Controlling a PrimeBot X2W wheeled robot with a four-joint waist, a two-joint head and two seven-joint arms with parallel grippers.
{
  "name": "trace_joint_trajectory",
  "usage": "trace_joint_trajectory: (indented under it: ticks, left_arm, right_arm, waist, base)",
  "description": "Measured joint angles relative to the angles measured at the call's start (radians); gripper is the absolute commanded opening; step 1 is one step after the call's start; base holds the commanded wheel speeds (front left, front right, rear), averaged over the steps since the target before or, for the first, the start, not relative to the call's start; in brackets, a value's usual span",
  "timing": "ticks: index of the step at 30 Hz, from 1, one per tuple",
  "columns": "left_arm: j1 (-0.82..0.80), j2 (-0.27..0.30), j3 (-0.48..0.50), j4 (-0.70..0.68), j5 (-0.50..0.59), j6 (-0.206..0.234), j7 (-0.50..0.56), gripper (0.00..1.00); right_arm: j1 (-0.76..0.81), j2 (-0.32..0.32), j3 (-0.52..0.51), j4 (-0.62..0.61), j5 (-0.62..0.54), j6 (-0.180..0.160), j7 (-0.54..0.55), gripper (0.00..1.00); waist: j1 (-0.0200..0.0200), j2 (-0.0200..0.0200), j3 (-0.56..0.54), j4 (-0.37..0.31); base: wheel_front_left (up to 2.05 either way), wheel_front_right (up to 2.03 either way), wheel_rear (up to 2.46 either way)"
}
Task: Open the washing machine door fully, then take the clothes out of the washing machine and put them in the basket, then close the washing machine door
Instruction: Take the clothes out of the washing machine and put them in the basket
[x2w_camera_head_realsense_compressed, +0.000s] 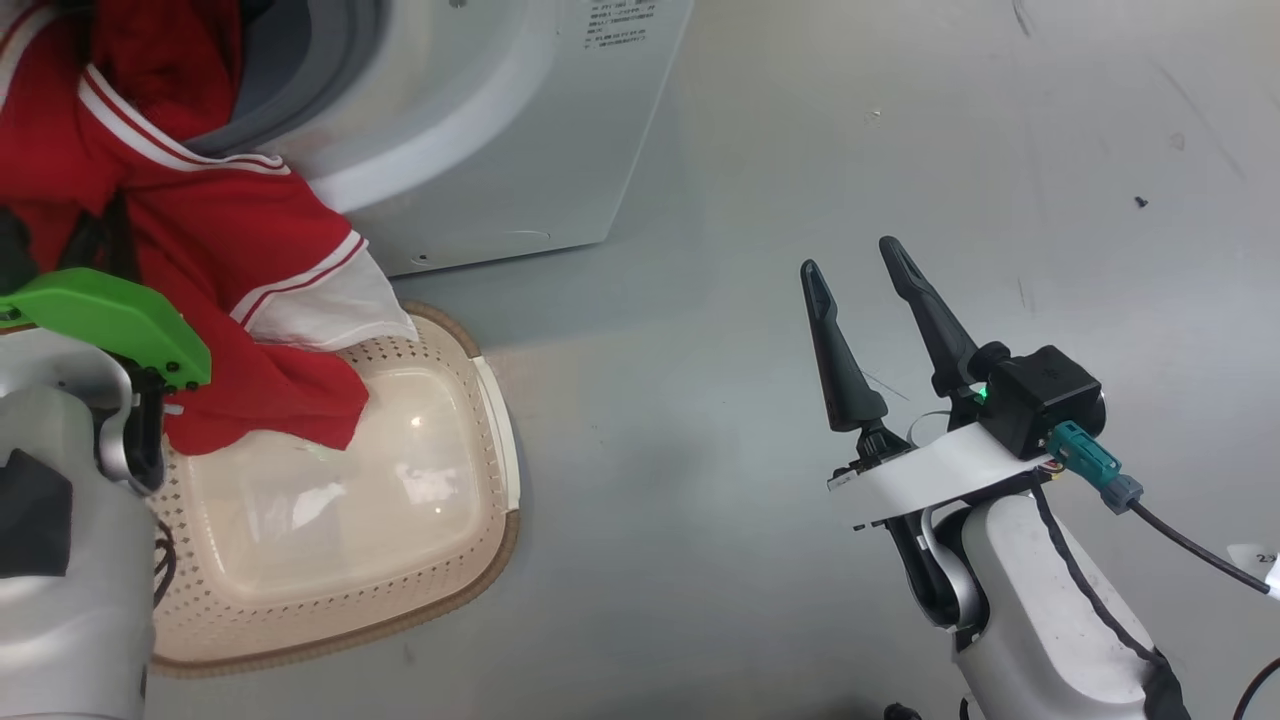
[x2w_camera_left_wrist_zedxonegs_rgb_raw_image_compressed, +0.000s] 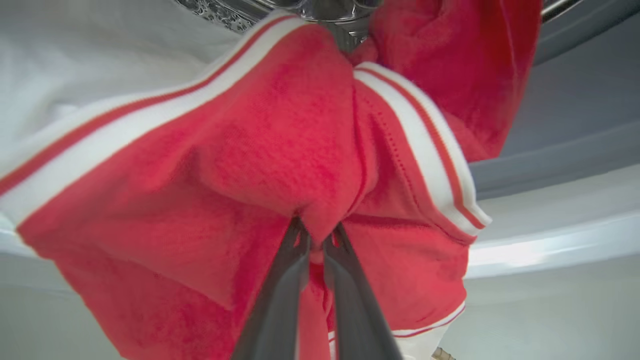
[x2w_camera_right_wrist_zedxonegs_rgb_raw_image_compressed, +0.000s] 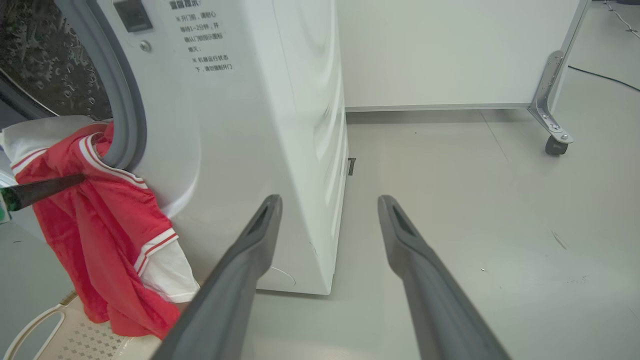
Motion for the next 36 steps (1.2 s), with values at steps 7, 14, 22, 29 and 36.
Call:
trace_joint_trajectory:
  ticks: [7, 14, 22, 29, 36]
  left_arm:
    - [0.033, -0.008, -0.009, 0.013, 0.003, -0.011, -0.055, 0.0]
    - [0.077, -0.035, -0.038, 0.011, 0.009, -0.025, -0.118, 0.0]
    - [0.121, -0.042, -0.067, -0.009, 0.037, -0.036, -0.149, 0.0]
    - [0.162, -0.043, -0.087, -0.044, 0.053, -0.037, -0.171, 0.0]
    - [0.198, -0.054, -0.103, -0.084, 0.063, -0.037, -0.176, 0.0]
  right_arm:
    - [0.0, 0.0, -0.01, 0.014, 0.0, 0.001, 0.0, 1.0]
    - [0.012, 0.0, -0.025, 0.036, -0.004, 0.002, 0.0, 1.0]
    - [0.021, -0.001, -0.034, 0.052, -0.005, 0.012, 0.0, 1.0]
    - [0.049, -0.001, -0.039, 0.065, -0.005, 0.014, 0.0, 1.0]
    - [0.059, -0.001, -0.041, 0.081, -0.005, 0.027, 0.0, 1.0]
  waist:
    - [0.0, 0.0, -0.045, 0.022]
    - [0.0, 0.0, -0.099, 0.054]
    - [0.0, 0.0, -0.15, 0.094]
    - [0.0, 0.0, -0.195, 0.124]
    - [0.0, 0.0, -0.24, 0.145]
  base:
    - [0.0, 0.0, 0.0]
    - [0.0, 0.0, 0.0]
    - [0.0, 0.0, 0.0]
    - [0.0, 0.0, 0.0]
    - [0.0, 0.0, 0.0]
